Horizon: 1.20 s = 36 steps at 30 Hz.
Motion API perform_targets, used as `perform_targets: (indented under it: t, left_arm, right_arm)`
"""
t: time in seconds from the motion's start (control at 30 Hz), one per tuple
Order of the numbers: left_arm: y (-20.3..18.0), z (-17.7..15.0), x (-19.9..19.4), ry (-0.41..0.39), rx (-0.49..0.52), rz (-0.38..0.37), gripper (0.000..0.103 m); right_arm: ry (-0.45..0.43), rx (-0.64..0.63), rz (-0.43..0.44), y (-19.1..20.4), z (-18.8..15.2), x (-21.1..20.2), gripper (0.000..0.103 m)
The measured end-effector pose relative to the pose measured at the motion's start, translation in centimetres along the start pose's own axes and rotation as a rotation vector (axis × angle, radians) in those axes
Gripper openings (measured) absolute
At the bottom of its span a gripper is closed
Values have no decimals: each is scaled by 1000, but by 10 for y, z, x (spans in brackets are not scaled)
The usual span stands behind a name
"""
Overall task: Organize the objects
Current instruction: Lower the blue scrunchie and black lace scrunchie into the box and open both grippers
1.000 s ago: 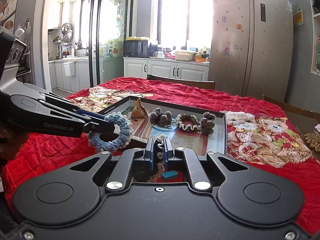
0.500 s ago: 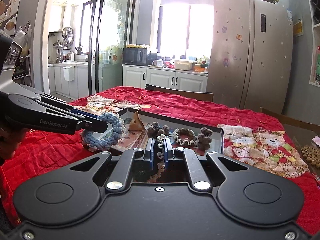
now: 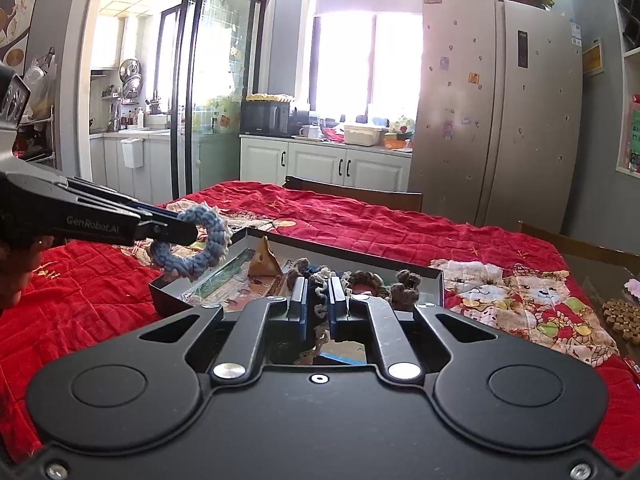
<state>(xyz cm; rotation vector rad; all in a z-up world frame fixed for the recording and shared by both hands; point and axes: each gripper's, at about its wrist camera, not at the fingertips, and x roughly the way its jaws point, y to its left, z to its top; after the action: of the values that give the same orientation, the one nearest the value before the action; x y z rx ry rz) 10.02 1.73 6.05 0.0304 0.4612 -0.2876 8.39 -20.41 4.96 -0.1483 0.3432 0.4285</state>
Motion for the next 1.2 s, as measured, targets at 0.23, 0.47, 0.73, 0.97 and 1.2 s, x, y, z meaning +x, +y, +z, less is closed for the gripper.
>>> perform_targets:
  t: [0.23, 0.47, 0.73, 0.97, 1.2]
  left_arm:
    - [6, 4, 6, -4, -13, 13, 15]
    - [12, 7, 21, 9, -27, 29, 15]
    - [23, 9, 55, 51, -64, 46, 15]
    - [32, 2, 91, 105, -106, 47, 15]
    - [46, -8, 110, 129, -156, 53, 15]
  right_arm:
    - [-9, 22, -16, -8, 6, 11, 10]
    - [-19, 40, -47, -18, 19, 31, 10]
    - [13, 94, -64, -39, 29, 74, 10]
    - [32, 175, -56, -54, 25, 118, 10]
    - [46, 244, -34, -64, 15, 152, 10]
